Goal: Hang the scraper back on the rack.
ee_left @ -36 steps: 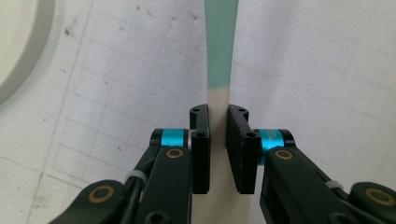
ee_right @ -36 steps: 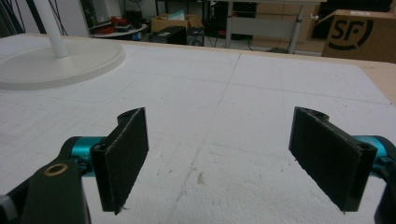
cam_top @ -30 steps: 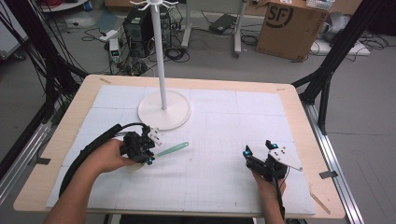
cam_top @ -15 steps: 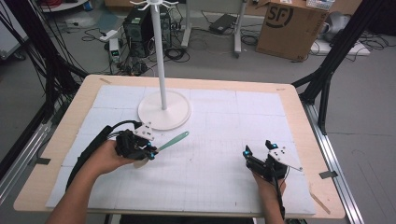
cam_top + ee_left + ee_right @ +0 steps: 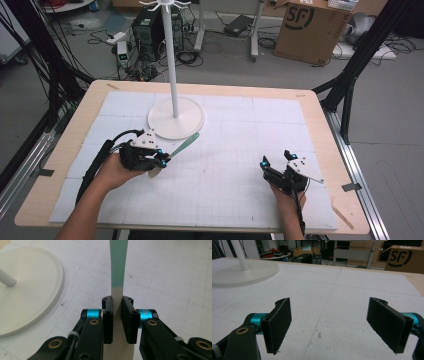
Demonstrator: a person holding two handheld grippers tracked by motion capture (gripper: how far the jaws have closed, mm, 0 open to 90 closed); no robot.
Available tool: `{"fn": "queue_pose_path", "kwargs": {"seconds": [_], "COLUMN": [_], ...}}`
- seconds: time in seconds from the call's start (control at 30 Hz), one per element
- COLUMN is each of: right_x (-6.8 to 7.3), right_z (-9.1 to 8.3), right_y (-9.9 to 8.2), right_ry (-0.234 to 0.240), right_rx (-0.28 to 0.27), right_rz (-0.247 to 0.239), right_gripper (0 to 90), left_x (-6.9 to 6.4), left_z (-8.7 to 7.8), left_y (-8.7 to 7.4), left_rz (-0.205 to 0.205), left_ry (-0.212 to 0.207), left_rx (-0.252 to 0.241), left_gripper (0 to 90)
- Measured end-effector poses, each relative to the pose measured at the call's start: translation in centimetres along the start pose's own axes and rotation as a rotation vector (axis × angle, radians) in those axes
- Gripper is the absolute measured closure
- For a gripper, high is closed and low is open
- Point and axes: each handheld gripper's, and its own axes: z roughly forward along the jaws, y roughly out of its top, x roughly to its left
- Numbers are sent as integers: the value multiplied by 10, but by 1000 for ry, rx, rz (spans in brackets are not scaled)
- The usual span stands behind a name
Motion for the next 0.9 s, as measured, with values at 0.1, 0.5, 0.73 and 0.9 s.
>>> {"fn": "queue_pose_path", "kwargs": {"seconds": [0.1, 0.5, 0.73, 0.9], "right_x": [0, 0, 0, 0], "right_z": [0, 0, 0, 0], "right_y": [0, 0, 0, 0], "right_ry": [0, 1, 0, 1], "right_rx": [1, 1, 2, 1], "right_rz": [2, -3, -5, -6], "right_gripper": [191, 191, 191, 191], "left_x": [-2, -6, -11, -15], "left_z": [-2, -9, -9, -9], "left_y": [-2, -15, -24, -31], "left_rz": [-6, -37, -64, -97], "left_ry": [19, 72, 120, 143], "left_rx": [-45, -258, -381, -469], "left_gripper": [803, 804, 803, 804]}}
